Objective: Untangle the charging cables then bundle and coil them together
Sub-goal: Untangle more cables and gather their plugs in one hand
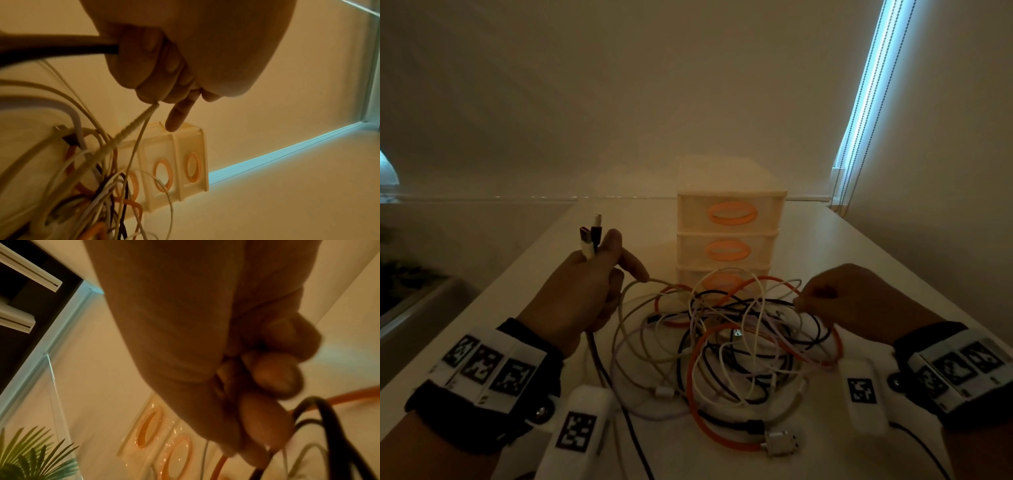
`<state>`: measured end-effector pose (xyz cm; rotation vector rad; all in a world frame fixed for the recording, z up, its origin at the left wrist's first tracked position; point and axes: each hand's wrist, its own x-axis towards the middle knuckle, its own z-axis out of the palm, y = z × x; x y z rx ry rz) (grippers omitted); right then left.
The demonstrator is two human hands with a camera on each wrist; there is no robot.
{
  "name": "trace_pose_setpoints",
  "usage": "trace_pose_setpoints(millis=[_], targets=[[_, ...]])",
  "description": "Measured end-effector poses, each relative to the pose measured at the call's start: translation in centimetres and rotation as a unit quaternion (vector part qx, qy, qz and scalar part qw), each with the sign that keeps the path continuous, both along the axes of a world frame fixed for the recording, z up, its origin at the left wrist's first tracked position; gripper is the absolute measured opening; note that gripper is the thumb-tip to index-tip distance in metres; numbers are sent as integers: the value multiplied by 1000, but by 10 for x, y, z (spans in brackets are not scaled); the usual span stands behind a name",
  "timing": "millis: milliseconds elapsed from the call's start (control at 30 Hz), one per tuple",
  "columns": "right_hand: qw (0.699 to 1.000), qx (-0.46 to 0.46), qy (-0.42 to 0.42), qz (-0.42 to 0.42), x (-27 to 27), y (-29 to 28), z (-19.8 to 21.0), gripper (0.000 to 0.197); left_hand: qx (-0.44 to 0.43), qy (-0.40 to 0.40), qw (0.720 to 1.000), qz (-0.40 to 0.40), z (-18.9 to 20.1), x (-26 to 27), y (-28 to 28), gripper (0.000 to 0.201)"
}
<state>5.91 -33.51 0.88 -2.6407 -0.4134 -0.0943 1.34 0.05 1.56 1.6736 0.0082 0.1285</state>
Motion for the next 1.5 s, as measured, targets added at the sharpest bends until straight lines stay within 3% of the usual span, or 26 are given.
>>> trace_pose_setpoints(millis=[133, 200, 367, 467, 600, 800, 900, 1000, 1067, 1167, 1233, 1333, 1500], targets=[[994, -27, 110, 13, 6, 7, -7, 16, 46, 12, 996, -70, 1, -8, -12, 62], [994, -37, 103, 5, 10, 12, -7, 9, 101, 43, 989, -99, -2, -10, -16, 62], [992, -93, 86, 16, 19, 27, -10, 19, 183, 103, 967, -142, -14, -7, -26, 60], [989, -106, 100, 0, 25, 33, -12, 18, 182, 104, 964, -163, -18, -6, -27, 62], [981, -101, 162, -36, 25, 39, -13, 35, 180, 106, 965, -161, -19, -5, -27, 64], [981, -91, 158, -66, 21, 38, -4, 37, 166, 121, 969, -139, -24, 0, -24, 63], [988, -55, 129, -67, 19, 31, -1, 27, 136, 125, 974, -134, -25, 2, -22, 62], [994, 60, 52, -77, 19, 23, -2, 12, 128, 115, 977, -129, -25, 2, -22, 61], [990, 123, 43, -59, 16, 21, -3, 4, 133, 110, 977, -129, -25, 2, -23, 61], [983, 170, 59, -22, 10, 16, -2, 14, 132, 113, 977, -123, -27, 3, -23, 63], [990, 134, 47, -2, 5, 10, 4, 20, 127, 112, 978, -124, -28, 4, -23, 65], [1000, 8, 3, 3, -4, -2, 15, 30, 130, 104, 977, -134, -30, 5, -22, 67], [983, -133, 122, 26, -17, 6, 14, 26, 132, 100, 975, -145, -32, 6, -21, 66]])
